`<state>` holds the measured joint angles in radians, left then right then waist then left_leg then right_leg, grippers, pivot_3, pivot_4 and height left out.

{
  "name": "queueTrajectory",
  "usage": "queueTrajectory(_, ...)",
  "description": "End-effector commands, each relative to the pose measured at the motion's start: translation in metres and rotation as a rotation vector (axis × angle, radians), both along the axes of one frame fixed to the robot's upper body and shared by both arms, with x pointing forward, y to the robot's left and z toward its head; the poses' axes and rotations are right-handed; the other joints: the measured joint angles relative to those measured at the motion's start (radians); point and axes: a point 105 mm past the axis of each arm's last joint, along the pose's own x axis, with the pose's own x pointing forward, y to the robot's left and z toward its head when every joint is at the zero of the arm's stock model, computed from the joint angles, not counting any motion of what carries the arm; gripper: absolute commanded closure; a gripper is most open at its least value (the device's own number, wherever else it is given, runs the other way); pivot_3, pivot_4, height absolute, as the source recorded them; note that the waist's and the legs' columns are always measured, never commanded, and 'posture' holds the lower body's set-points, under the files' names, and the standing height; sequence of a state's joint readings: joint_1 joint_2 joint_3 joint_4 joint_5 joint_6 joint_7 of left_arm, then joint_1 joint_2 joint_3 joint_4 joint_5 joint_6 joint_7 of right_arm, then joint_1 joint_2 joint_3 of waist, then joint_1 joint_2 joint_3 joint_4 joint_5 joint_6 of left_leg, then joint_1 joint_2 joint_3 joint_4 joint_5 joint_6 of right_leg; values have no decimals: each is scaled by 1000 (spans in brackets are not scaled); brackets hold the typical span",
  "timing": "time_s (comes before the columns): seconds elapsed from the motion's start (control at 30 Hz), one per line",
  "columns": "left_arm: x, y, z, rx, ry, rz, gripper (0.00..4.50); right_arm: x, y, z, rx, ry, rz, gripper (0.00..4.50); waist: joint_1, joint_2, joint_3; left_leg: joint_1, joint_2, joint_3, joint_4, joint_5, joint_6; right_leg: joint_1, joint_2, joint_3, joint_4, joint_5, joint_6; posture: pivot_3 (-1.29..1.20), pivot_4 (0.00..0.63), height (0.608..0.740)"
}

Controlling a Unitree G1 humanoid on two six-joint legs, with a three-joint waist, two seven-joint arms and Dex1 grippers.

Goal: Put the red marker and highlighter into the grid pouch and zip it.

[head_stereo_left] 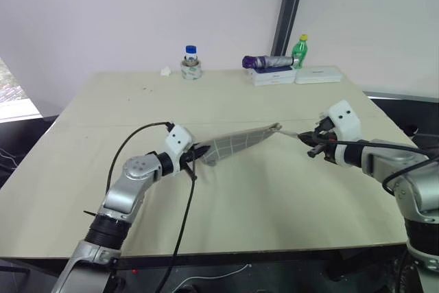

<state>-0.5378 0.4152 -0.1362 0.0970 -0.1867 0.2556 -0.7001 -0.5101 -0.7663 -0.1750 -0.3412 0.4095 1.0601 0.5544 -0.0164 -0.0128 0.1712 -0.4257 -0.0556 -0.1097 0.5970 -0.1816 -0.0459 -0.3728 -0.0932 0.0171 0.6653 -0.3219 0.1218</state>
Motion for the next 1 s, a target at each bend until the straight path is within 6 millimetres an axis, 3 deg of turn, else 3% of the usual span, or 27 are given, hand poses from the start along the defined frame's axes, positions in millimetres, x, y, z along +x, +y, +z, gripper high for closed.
queueTrajectory(0.03,1,12,-8,43,2,47,4500,-1,-7,15,-11,-70,-28,4451,0,0,0,0,0,0,0,0,0,0,0,0,0,0,0,0,150,740)
queueTrajectory(0.3,1,20,-15,117,-33,57,4500,-4,-13,17,-15,-67,-27,4451,0,0,0,0,0,0,0,0,0,0,0,0,0,0,0,0,150,740)
queueTrajectory(0.43,-7,10,-16,84,-11,9,4500,-12,13,8,1,-44,95,4451,-1,0,0,0,0,0,0,0,0,0,0,0,0,0,0,0,150,740)
queueTrajectory(0.53,-14,5,-18,42,33,-25,3427,-17,32,1,43,-16,168,3683,-3,0,0,0,0,0,0,0,0,0,0,0,0,0,0,0,150,740)
queueTrajectory(0.63,-18,2,-17,24,51,-40,2076,-20,39,-3,42,-11,202,2308,2,0,0,0,0,-1,0,0,0,0,0,0,0,0,0,0,150,740)
queueTrajectory(0.77,-18,17,-15,-19,93,22,103,-23,33,-4,39,-11,198,259,7,0,0,-1,-1,-1,1,0,0,0,-1,-1,-1,0,0,0,150,740)
queueTrajectory(1.0,-22,62,-16,-41,124,153,40,-32,11,-14,-14,2,194,223,0,0,0,-1,0,-1,-1,0,0,-1,-1,-1,-1,0,0,0,150,740)
